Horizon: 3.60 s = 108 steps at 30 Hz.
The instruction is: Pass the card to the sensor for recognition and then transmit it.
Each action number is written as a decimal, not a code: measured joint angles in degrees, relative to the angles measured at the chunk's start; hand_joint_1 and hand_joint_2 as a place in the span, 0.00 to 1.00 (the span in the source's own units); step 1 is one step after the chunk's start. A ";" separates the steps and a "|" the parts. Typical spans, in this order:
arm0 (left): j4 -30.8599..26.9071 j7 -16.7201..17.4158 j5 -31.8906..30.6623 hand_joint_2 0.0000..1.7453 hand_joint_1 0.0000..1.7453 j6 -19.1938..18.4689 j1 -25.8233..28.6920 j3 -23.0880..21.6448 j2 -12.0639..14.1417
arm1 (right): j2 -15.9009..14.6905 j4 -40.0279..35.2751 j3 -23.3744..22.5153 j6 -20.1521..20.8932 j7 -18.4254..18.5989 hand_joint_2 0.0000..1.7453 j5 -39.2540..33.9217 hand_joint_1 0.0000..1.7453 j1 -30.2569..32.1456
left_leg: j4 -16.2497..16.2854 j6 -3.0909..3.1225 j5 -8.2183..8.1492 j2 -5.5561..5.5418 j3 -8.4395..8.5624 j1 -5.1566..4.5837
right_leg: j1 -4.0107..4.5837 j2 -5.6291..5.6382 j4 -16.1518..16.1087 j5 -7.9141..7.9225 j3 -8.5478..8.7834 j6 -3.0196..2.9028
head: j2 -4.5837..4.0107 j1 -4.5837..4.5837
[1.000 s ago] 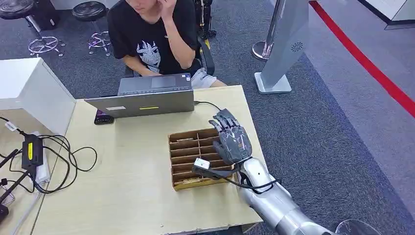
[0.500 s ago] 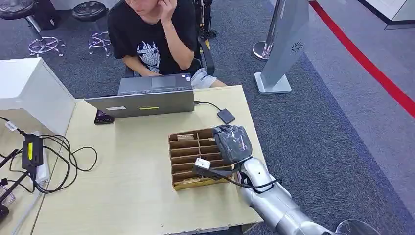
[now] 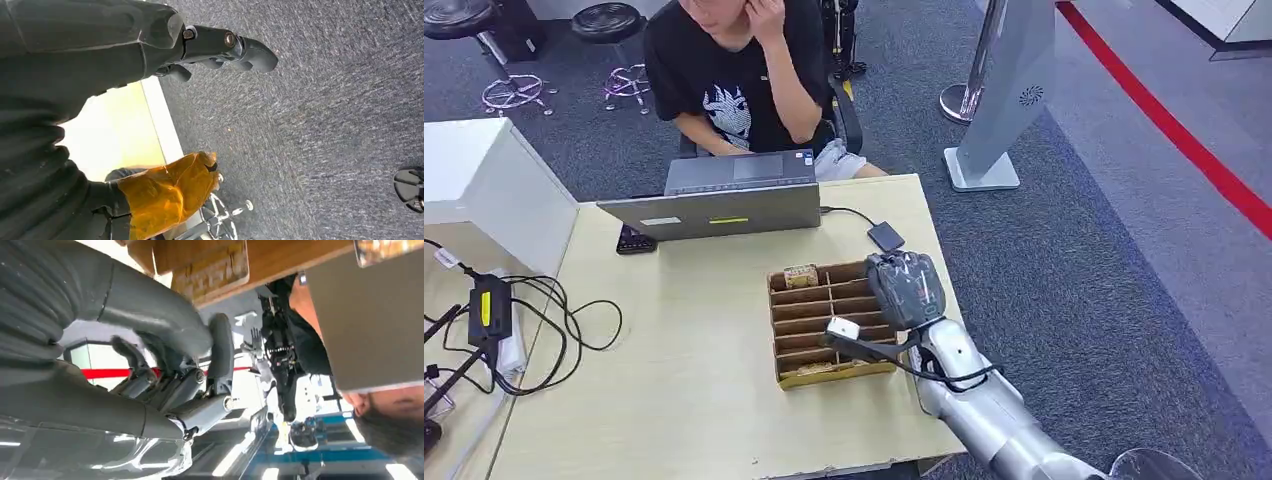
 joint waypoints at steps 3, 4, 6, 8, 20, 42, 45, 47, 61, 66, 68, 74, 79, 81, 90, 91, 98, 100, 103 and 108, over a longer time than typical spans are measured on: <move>0.00 0.00 -0.02 1.00 0.00 0.00 0.00 0.00 0.00 | 0.00 -1.73 -1.36 0.00 -0.44 1.00 0.88 0.00 0.58 | 0.00 0.00 0.00 0.01 0.00 0.00 | 0.00 0.00 0.00 0.00 0.00 0.00 | 0.00 0.00; 0.00 0.00 -0.02 1.00 0.00 0.00 0.00 0.00 0.02 | 0.00 -2.19 -1.86 0.00 -0.61 1.00 1.12 0.00 0.80 | 0.00 0.00 0.00 0.00 0.00 0.00 | 0.00 0.00 0.00 0.00 0.00 0.00 | 0.00 0.00; 0.00 0.00 -0.02 1.00 0.00 0.00 0.00 0.00 0.00 | 0.00 -3.09 -2.67 0.00 -0.92 1.00 1.40 0.00 1.14 | 0.00 0.00 0.00 0.00 0.00 0.00 | 0.00 0.00 0.00 0.00 0.00 0.00 | 0.00 0.00; 0.00 0.00 -0.07 1.00 0.00 0.00 0.00 0.00 0.02 | 0.00 -3.63 -3.24 0.00 -1.14 1.00 1.49 0.00 1.38 | 0.00 0.00 0.00 0.01 0.00 0.00 | 0.00 0.00 0.00 0.00 0.00 0.00 | 0.00 0.00; 0.00 0.00 -0.22 1.00 0.00 0.00 -0.01 0.00 0.00 | 0.00 -5.14 -4.79 0.00 -2.01 1.00 1.32 0.00 2.17 | 0.00 0.00 0.00 0.00 0.00 0.00 | 0.00 0.00 0.00 0.00 0.00 0.00 | 0.00 0.00; 0.00 -0.02 -0.87 1.00 0.00 -0.11 -0.05 -0.02 -0.02 | 1.90 2.03 -0.22 0.02 -1.31 1.00 0.29 0.00 -0.77 | 0.00 0.00 0.00 0.00 -0.02 0.00 | 0.00 0.00 0.01 0.00 0.00 0.00 | 0.00 0.00; 0.00 -0.02 -0.90 1.00 0.00 -0.13 -0.05 0.00 -0.02 | 2.05 2.84 0.35 0.02 -1.31 1.00 0.09 0.00 -1.30 | 0.00 0.00 0.00 0.00 -0.02 0.00 | 0.00 0.00 0.01 0.00 0.00 0.00 | 0.00 0.00; 0.00 -0.02 -0.94 1.00 0.00 -0.13 -0.05 0.00 -0.02 | 2.19 3.19 0.70 0.02 -1.31 1.00 -0.12 0.00 -1.50 | 0.00 0.00 0.00 0.00 -0.02 0.00 | 0.00 0.00 0.01 0.00 0.00 0.00 | 0.00 0.00; 0.00 -0.02 -0.94 1.00 0.00 -0.11 -0.05 -0.02 -0.02 | 2.23 4.24 1.70 0.00 -0.44 1.00 -0.61 0.01 -2.25 | 0.00 0.00 0.00 0.00 -0.01 0.00 | 0.00 0.00 0.01 0.00 0.00 0.00 | 0.00 0.00; 0.00 -0.02 -0.92 1.00 0.00 -0.13 -0.04 0.00 0.00 | 2.19 4.78 1.94 0.00 0.39 1.00 -1.13 0.55 -2.44 | 0.00 0.00 0.00 0.00 -0.01 0.00 | 0.00 0.00 0.01 0.00 0.00 0.00 | 0.00 0.00; 0.00 -0.02 -0.92 1.00 0.00 -0.13 -0.04 -0.02 0.00 | 2.16 4.80 1.94 0.00 0.39 1.00 -1.31 0.74 -2.45 | 0.00 0.00 0.00 0.00 -0.01 0.00 | 0.00 0.00 0.01 0.00 0.00 0.00 | 0.00 0.00; 0.00 -0.02 -0.87 1.00 0.00 -0.13 -0.04 0.00 0.00 | 2.08 5.18 1.96 0.00 0.39 1.00 -1.44 0.80 -2.45 | 0.00 0.00 0.00 0.00 -0.01 0.00 | 0.00 0.00 0.00 0.00 0.00 0.00 | 0.00 0.00; 0.00 -0.02 -0.85 1.00 0.00 -0.13 -0.04 0.00 0.00 | 1.75 5.33 1.99 0.00 0.44 1.00 -1.44 0.85 -2.43 | 0.00 0.00 0.00 0.00 -0.01 0.00 | 0.00 0.00 0.00 0.00 0.00 0.00 | 0.00 0.00; 0.00 -0.02 -0.79 1.00 0.00 -0.13 -0.03 0.00 0.00 | 1.55 5.31 1.99 0.00 0.04 1.00 -1.44 0.86 -2.38 | 0.00 0.00 0.00 0.00 0.00 0.00 | 0.00 0.00 0.00 0.00 0.00 0.00 | 0.00 0.00; 0.00 -0.17 -0.68 1.00 0.00 -0.20 -0.01 0.00 0.02 | 0.33 3.63 1.27 0.00 -1.59 1.00 -1.15 0.85 -1.21 | 0.00 0.00 0.00 0.00 -0.01 0.00 | 0.00 0.00 0.00 0.00 -0.01 0.00 | 0.00 0.00; 0.00 -0.18 -0.66 1.00 0.00 -0.24 -0.01 -0.02 0.02 | 0.24 3.45 1.05 0.00 -1.70 1.00 -1.11 0.87 -1.09 | 0.00 0.00 0.00 0.00 0.00 0.00 | 0.00 0.00 0.00 0.00 -0.01 0.00 | 0.00 0.00; 0.00 -0.17 -0.79 1.00 0.00 -0.28 0.02 0.00 0.02 | 0.02 0.14 -1.62 0.00 -3.35 1.00 1.75 1.00 0.81 | 0.00 0.00 0.00 -0.01 -0.01 0.00 | 0.00 -0.01 0.00 0.00 -0.01 0.00 | 0.00 -0.02; 0.00 -0.17 -0.79 1.00 0.00 -0.28 0.03 0.00 0.00 | 0.07 -2.74 -3.66 0.00 -5.58 1.00 3.46 1.00 2.09 | 0.00 0.00 0.00 -0.01 -0.03 0.00 | 0.00 -0.01 0.00 0.00 -0.01 0.00 | 0.00 0.00; 0.00 -0.17 -0.81 1.00 0.00 -0.17 0.03 0.00 0.00 | 0.81 -7.84 -7.64 0.00 -8.99 1.00 4.68 1.00 3.86 | 0.00 0.00 0.00 -0.01 -0.04 0.00 | 0.00 -0.01 0.01 0.00 -0.01 0.00 | 0.00 0.00; 0.00 -0.17 -0.81 1.00 0.00 -0.11 0.04 0.00 0.00 | 2.05 -17.88 -13.66 0.00 -12.61 1.00 4.16 1.00 5.32 | 0.00 0.00 0.00 0.00 -0.04 0.00 | 0.00 -0.01 0.01 0.00 -0.03 0.00 | 0.00 0.00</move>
